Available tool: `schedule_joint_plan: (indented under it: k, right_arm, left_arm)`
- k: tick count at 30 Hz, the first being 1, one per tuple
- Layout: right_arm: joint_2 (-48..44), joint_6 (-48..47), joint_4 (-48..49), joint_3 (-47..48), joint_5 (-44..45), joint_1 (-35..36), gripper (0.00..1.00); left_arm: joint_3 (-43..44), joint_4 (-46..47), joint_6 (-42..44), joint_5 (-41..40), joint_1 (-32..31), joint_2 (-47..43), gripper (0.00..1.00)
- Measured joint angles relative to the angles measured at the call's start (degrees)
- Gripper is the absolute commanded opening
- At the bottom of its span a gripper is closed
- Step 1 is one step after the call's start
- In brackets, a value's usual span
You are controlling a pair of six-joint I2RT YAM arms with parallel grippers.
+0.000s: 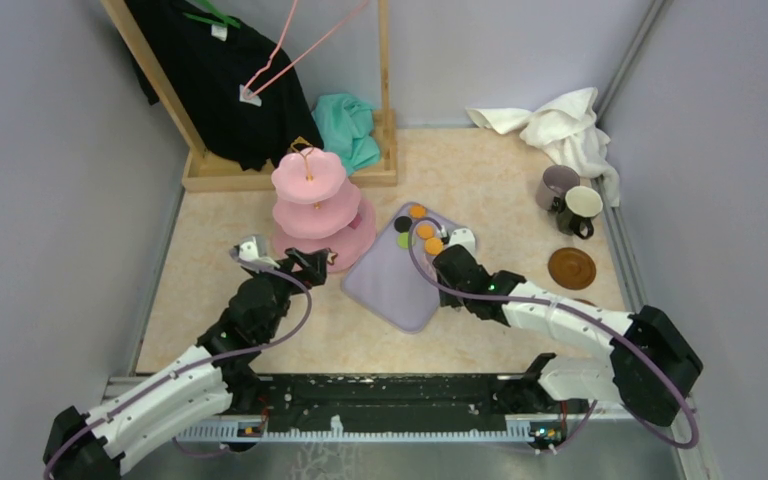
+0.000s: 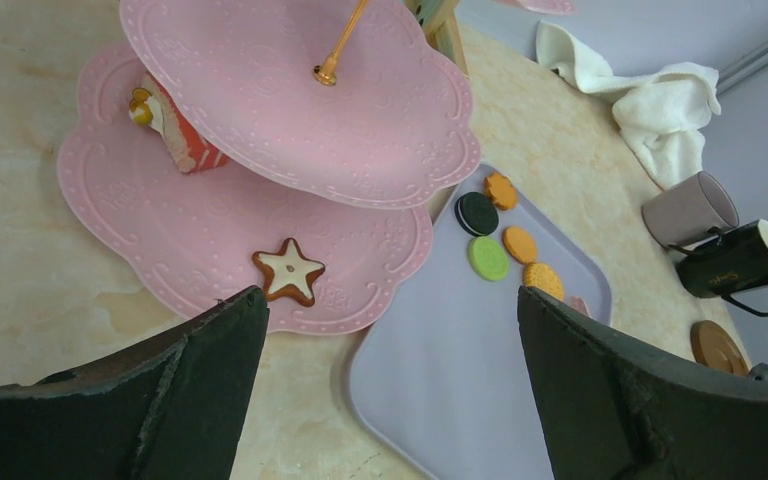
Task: Serve the afternoon tea
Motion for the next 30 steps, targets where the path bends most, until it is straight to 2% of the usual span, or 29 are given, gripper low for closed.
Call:
schedule_joint_plan:
  k: [21,30]
  right_arm:
    - [9.49,-5.35,3.69,5.09,-2.32,-5.70,0.37]
    - [11.23,-6.69,4.61,5.97,-3.52,-6.32,0.17]
  left_arm:
    - [0.00,-2.78,-3.39,-3.28,0.39,-2.49,0.99]
    - [0.00,-4.35,-4.31,-4.57,0.59,-3.58,0.99]
